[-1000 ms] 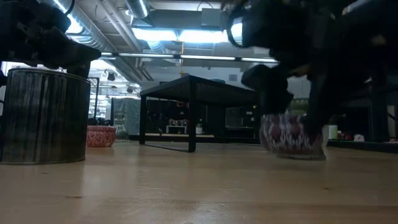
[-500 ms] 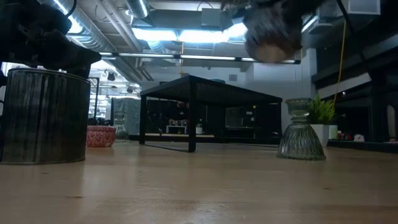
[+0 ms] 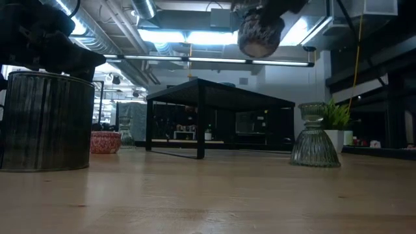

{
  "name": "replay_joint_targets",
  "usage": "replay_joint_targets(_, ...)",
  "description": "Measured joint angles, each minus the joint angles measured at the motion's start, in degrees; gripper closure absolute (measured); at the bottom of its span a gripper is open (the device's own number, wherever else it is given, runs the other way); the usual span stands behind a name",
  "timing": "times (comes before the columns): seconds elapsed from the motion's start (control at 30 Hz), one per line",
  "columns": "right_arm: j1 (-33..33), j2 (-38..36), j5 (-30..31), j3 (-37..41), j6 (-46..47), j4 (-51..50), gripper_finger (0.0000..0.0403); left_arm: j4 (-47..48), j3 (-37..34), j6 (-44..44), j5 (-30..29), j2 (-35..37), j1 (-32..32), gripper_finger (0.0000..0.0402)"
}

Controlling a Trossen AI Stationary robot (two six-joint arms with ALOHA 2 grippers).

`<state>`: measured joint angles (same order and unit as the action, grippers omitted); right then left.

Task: Pick & Place candle stick holders
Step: Put the red small scented candle on the shelf aligned with the light blue small scented candle

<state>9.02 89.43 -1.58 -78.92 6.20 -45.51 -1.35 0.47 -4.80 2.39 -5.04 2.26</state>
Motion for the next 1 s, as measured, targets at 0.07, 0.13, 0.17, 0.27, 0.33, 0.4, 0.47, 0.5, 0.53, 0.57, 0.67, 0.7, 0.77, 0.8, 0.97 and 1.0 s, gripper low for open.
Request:
replay_joint_targets(0.07,-2.2,0.0,0.0,-0.8,0.0,-0.9,0.0094,-0.1,0.0,0.0,0.0,0.0,0.0,0.0393)
replay_joint_targets(0.13,-4.5,0.0,0.0,-1.6,0.0,-1.6,0.0094,-0.1,0.0,0.0,0.0,0.0,0.0,0.0394)
replay_joint_targets(0.17,-5.7,0.0,0.0,-1.8,0.0,-1.9,0.0094,-0.1,0.0,0.0,0.0,0.0,0.0,0.0395)
replay_joint_targets(0.27,-9.5,0.0,0.0,-2.4,0.0,-2.5,0.0094,-0.1,0.0,0.0,0.0,0.0,0.0,0.0395)
replay_joint_targets(0.33,-12.0,0.0,0.0,-2.4,0.0,-2.6,0.0094,-0.1,0.0,0.0,0.0,0.0,0.0,0.0394)
replay_joint_targets(0.4,-14.3,0.0,0.0,-2.4,0.0,-3.4,0.0094,-0.1,0.0,0.0,0.0,0.0,0.0,0.0393)
replay_joint_targets(0.47,-16.4,0.0,0.1,-2.4,0.0,-4.4,0.0094,-0.1,0.0,0.0,0.0,0.0,0.0,0.0394)
replay_joint_targets(0.5,-17.2,0.0,0.1,-2.4,0.0,-4.9,0.0094,-0.1,0.0,0.0,0.0,0.0,0.0,0.0394)
replay_joint_targets(0.53,-18.0,0.0,0.6,-2.4,0.0,-5.4,0.0094,-0.1,0.0,0.0,0.0,0.0,0.0,0.0395)
replay_joint_targets(0.57,-18.7,0.0,1.5,-2.4,0.0,-5.6,0.0094,-0.1,0.0,0.0,0.0,0.0,0.0,0.0395)
replay_joint_targets(0.67,-20.1,0.0,4.3,-2.4,-0.3,-6.2,0.0094,-0.1,0.0,0.0,0.0,0.0,0.0,0.0395)
replay_joint_targets(0.7,-20.5,0.0,5.0,-2.4,-0.5,-6.3,0.0094,-0.1,0.0,0.0,0.0,0.0,0.0,0.0394)
replay_joint_targets(0.77,-21.2,0.0,6.3,-2.4,-0.4,-6.7,0.0094,-0.1,0.0,0.0,0.0,0.0,0.0,0.0393)
replay_joint_targets(0.8,-21.5,0.2,6.5,-2.4,-0.1,-6.7,0.0094,-0.1,0.0,0.0,0.0,0.0,0.0,0.0393)
replay_joint_targets(0.97,-22.3,0.6,6.5,-2.3,2.6,-6.6,0.0094,-0.1,0.0,0.0,0.0,0.0,0.0,0.0395)
replay_joint_targets(1.0,-22.3,0.6,6.8,-2.3,2.9,-6.4,0.0094,-0.1,0.0,0.0,0.0,0.0,0.0,0.0395)
